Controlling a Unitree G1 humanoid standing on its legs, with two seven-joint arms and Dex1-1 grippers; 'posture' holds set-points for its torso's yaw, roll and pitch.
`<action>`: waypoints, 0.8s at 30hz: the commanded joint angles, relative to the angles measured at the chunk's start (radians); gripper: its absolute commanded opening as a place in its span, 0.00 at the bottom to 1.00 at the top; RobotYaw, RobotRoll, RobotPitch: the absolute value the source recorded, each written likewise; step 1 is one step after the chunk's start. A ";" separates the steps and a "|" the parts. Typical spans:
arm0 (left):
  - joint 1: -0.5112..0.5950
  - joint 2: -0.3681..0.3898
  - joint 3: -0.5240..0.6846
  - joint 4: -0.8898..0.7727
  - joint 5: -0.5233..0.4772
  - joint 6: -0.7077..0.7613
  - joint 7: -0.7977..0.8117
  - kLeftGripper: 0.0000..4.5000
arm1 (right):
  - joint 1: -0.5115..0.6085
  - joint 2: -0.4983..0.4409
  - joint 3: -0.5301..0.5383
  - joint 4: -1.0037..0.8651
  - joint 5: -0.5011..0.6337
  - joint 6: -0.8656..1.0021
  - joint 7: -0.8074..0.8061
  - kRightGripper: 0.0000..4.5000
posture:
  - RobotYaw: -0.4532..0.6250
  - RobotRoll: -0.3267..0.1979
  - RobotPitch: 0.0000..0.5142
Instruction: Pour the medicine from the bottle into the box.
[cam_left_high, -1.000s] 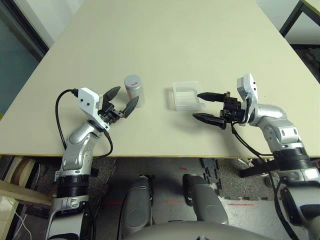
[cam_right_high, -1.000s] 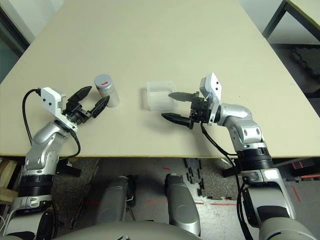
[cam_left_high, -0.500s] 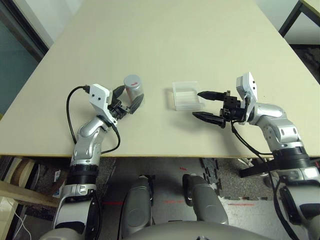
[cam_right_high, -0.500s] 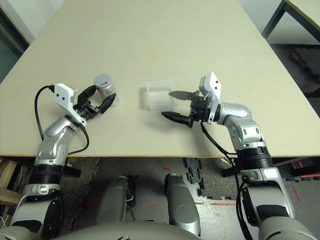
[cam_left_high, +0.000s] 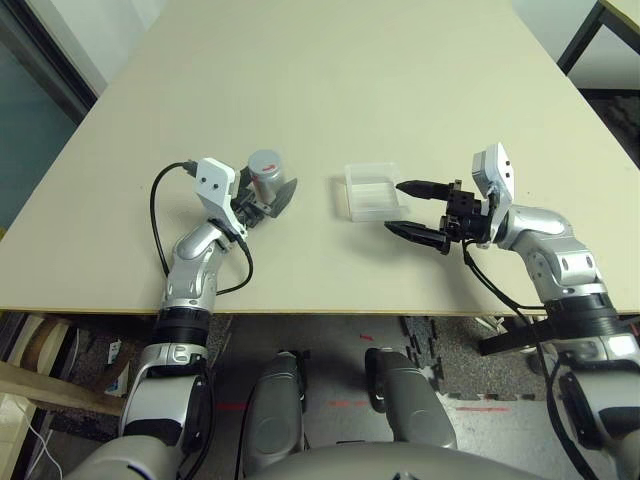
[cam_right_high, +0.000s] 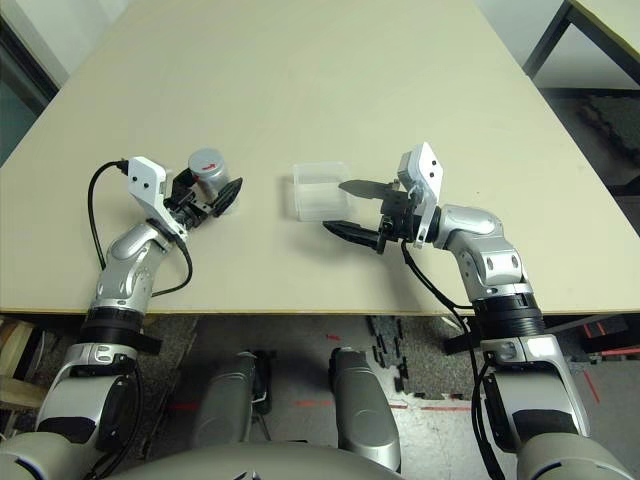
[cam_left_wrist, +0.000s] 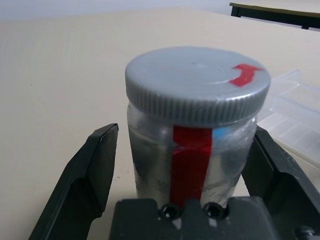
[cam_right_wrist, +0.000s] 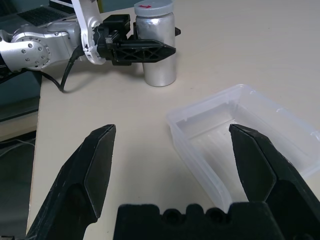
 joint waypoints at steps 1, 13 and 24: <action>-0.021 -0.007 -0.008 0.049 0.019 -0.028 0.002 0.99 | 0.007 0.003 -0.002 -0.015 -0.003 -0.003 -0.006 1.00 | 0.31 0.62 0.29; -0.061 -0.021 -0.009 0.121 0.025 -0.075 0.005 0.99 | 0.005 0.008 0.004 -0.013 -0.008 -0.005 -0.015 1.00 | 0.32 0.62 0.29; -0.094 -0.034 -0.008 0.180 0.028 -0.103 0.002 0.99 | 0.005 0.010 0.004 -0.009 -0.013 -0.008 -0.013 1.00 | 0.31 0.62 0.29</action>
